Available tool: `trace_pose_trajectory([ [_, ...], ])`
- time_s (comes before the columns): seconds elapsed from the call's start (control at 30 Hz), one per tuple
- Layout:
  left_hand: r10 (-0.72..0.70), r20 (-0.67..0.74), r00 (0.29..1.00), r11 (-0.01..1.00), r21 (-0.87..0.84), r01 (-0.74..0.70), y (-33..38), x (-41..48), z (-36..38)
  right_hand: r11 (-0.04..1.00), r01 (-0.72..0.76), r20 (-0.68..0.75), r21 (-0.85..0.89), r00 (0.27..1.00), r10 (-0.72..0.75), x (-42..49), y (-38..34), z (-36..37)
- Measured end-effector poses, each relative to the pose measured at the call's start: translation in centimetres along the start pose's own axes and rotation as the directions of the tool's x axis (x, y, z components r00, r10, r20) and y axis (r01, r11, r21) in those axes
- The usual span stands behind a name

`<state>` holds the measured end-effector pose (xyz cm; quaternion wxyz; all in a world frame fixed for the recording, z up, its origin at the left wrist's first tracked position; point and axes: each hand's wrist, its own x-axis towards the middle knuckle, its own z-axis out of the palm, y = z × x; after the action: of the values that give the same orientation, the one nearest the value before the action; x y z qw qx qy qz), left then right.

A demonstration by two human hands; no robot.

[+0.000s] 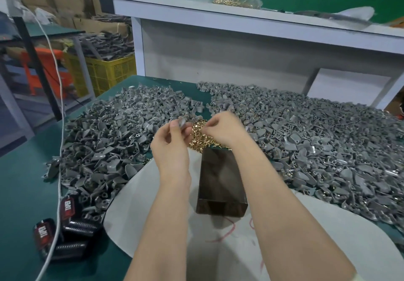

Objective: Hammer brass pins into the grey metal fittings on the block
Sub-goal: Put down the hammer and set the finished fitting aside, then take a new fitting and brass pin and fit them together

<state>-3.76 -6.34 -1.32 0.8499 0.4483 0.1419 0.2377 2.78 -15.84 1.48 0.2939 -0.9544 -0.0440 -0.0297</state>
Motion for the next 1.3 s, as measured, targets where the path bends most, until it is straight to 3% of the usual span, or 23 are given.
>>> trace_pose_trajectory([
  [0.07, -0.001, -0.037, 0.999, 0.999, -0.037, -0.001, 0.1, 0.0, -0.1, 0.967, -0.058, 0.135, -0.247, 0.986, 0.093, 1.6, -0.4, 1.8],
  [0.17, -0.004, -0.054, 0.999, 1.000, -0.027, 0.003, 0.2, -0.1, 0.0, 0.900, -0.076, 0.229, -0.429, 0.955, 0.189, 2.9, -1.1, 4.0],
  [0.43, -0.103, -0.022, 0.994, 0.985, -0.142, 0.098, 0.4, -0.5, 0.2, 0.916, -0.070, 0.177, -0.396, 0.972, 0.151, 3.6, -0.8, 5.5],
  [0.53, -0.112, -0.010, 0.994, 0.979, -0.173, 0.109, 0.5, -0.5, 0.3, 0.949, -0.057, 0.112, -0.311, 0.989, 0.096, 3.4, -0.5, 4.7],
  [0.7, -0.129, 0.079, 0.988, 0.985, -0.108, 0.137, 0.3, -0.7, 0.6, 0.998, -0.031, -0.024, 0.057, 0.999, 0.033, 2.0, 0.4, 2.0],
  [0.77, -0.129, 0.145, 0.981, 0.991, -0.019, 0.133, 0.0, -0.8, 0.8, 0.974, -0.026, -0.057, 0.226, 0.998, 0.040, 1.0, 0.9, 0.6],
  [0.83, -0.060, 0.216, 0.974, 0.982, 0.190, 0.018, -0.4, -0.9, 0.8, 0.931, -0.041, -0.072, 0.363, 0.995, 0.072, -0.3, 1.7, -1.1],
  [0.97, 0.054, 0.423, 0.904, 0.751, 0.580, -0.316, -1.0, -1.5, 0.8, 0.779, -0.053, -0.058, 0.625, 0.992, 0.114, -3.6, 3.7, -3.7],
  [1.17, -0.086, 0.472, 0.877, 0.246, 0.863, -0.441, -1.7, -2.3, 1.1, 0.704, -0.033, -0.071, 0.710, 0.991, 0.117, -6.6, 5.2, -3.2],
  [1.23, -0.069, 0.459, 0.886, 0.191, 0.877, -0.440, -1.7, -2.4, 1.1, 0.726, -0.036, -0.072, 0.686, 0.990, 0.118, -6.7, 5.3, -2.6],
  [1.3, -0.062, 0.451, 0.890, 0.179, 0.883, -0.435, -1.6, -2.4, 1.0, 0.839, -0.003, -0.117, 0.544, 0.990, 0.079, -6.5, 5.5, -2.1],
])
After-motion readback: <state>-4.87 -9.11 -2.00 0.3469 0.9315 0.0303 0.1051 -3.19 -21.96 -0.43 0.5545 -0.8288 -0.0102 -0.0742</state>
